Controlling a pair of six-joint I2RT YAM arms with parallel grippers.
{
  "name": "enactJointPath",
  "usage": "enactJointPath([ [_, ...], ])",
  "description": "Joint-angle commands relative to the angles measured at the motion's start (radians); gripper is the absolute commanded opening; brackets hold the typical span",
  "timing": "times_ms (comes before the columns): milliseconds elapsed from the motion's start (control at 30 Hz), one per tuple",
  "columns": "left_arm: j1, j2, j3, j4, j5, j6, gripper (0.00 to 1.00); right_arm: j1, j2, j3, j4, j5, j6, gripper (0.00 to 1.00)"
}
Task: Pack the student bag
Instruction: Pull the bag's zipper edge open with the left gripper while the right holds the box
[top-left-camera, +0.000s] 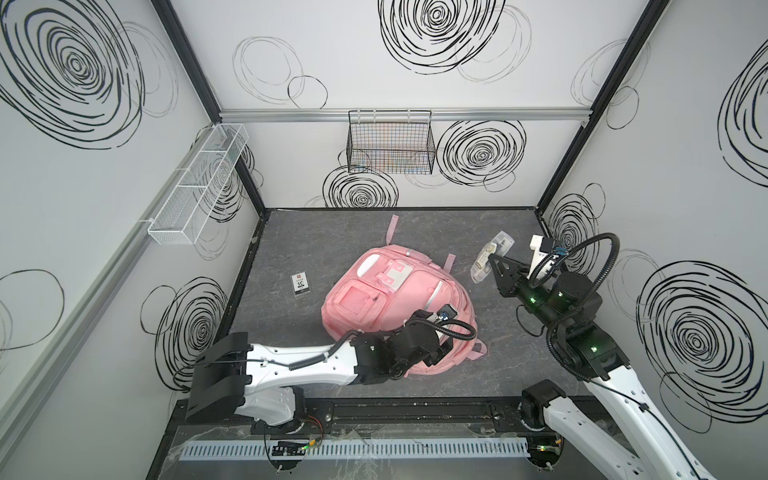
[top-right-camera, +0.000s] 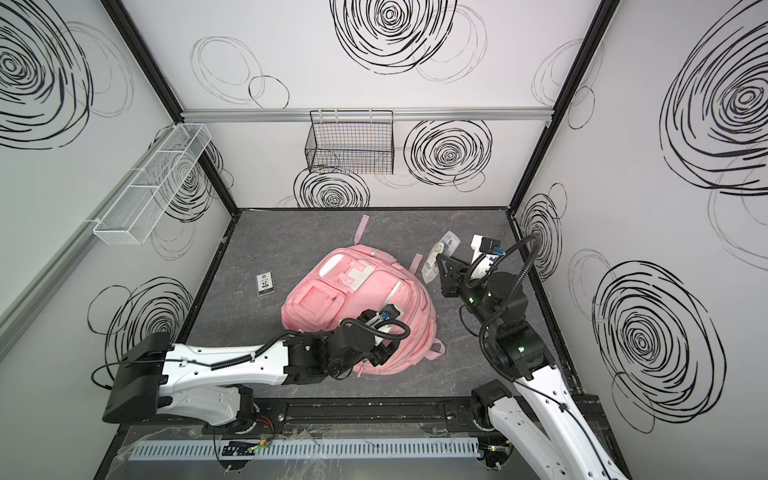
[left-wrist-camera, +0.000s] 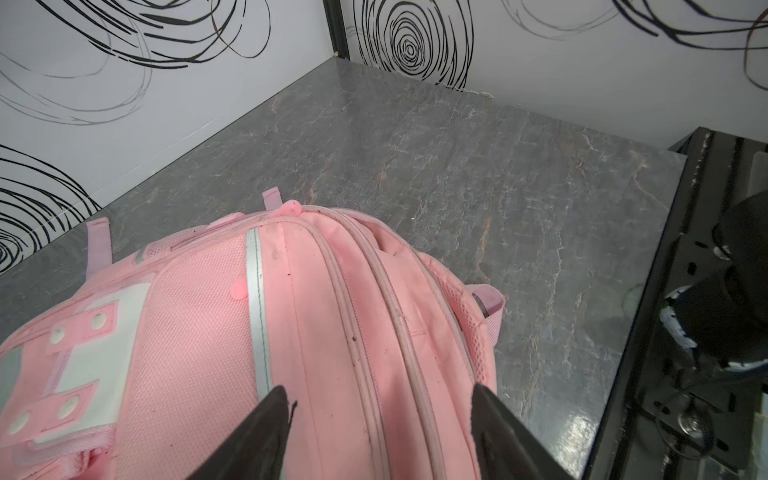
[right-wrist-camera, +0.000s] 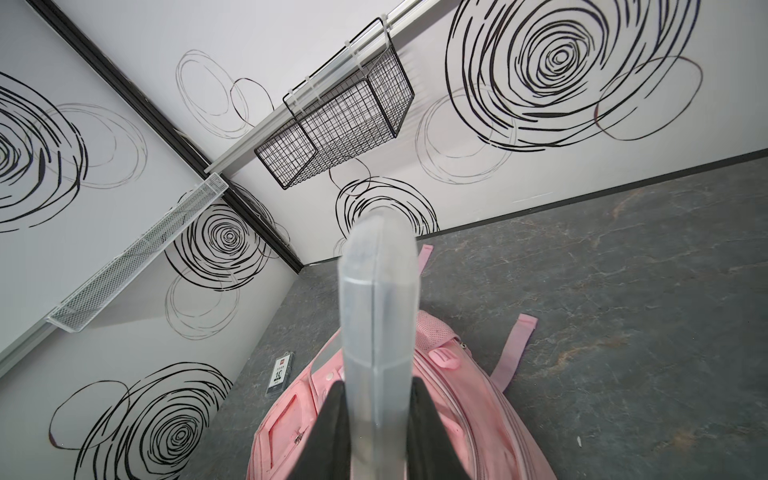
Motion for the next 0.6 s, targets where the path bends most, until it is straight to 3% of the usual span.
enactJointPath([
  [0,-0.005,0.061,0.065,-0.047,-0.061,0.016,0.74,-0.006,-0.049,-0.019,-0.011,0.054,-0.011,0.21],
  [400,-0.008,0.239,0.152,-0.114,-0.115,0.058,0.75,-0.01,-0.046,-0.029,-0.015,0.083,-0.045,0.21],
  [567,-0.007,0.233,0.141,-0.1,-0.165,0.062,0.65,-0.013,-0.049,-0.043,-0.002,0.07,-0.038,0.21],
])
